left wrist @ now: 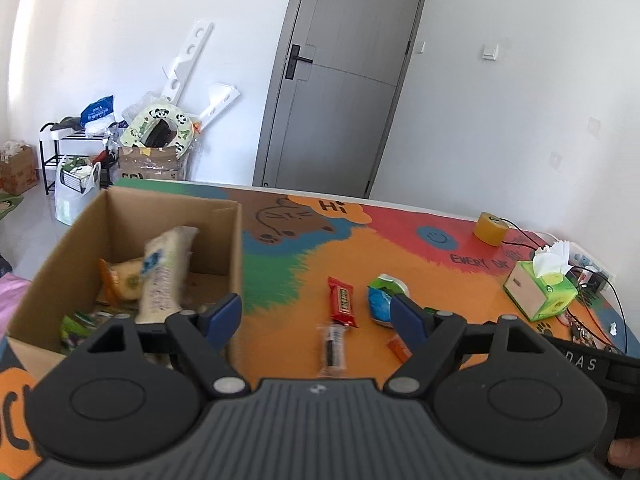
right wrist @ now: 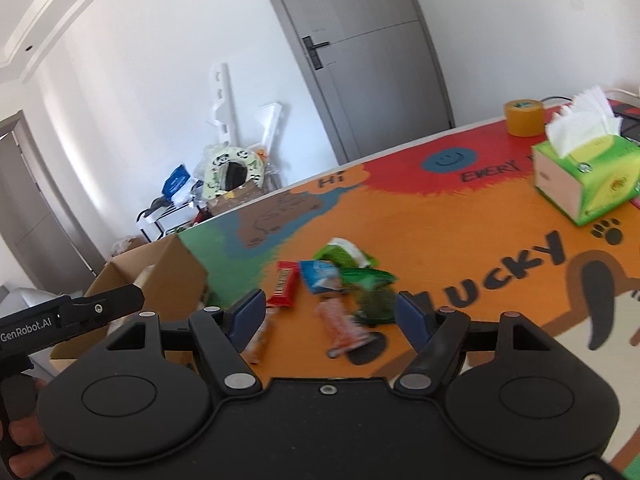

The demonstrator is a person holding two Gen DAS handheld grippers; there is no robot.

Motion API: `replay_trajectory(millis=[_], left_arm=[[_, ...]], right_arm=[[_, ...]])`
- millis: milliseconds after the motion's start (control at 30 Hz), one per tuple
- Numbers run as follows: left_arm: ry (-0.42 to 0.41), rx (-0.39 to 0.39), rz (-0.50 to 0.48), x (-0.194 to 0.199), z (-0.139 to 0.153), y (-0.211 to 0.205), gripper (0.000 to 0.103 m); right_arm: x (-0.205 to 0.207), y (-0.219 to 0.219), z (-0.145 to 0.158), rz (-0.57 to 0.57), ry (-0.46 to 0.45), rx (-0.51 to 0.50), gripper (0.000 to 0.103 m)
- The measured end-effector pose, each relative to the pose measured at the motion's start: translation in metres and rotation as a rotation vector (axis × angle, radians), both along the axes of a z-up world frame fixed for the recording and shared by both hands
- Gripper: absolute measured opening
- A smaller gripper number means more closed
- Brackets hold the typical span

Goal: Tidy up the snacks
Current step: 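Move both tools back from the box toward the snacks, then grasp the clear stick snack with the left tool while the right tool grasps the green pack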

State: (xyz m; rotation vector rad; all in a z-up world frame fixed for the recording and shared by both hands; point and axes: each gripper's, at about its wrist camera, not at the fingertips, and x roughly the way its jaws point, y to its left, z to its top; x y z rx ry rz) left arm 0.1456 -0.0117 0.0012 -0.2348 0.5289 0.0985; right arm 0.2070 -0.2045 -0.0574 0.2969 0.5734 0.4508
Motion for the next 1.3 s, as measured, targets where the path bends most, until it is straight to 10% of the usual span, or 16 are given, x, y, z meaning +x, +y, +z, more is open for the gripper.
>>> replay_trajectory(millis=[1300], left_arm=[[0.172,0.033,-0.01,0.078,-0.08,-0.039,0.041]], right_arm=[[0.08,0.009,-0.053,0.064,0.11,-0.026,0.054]])
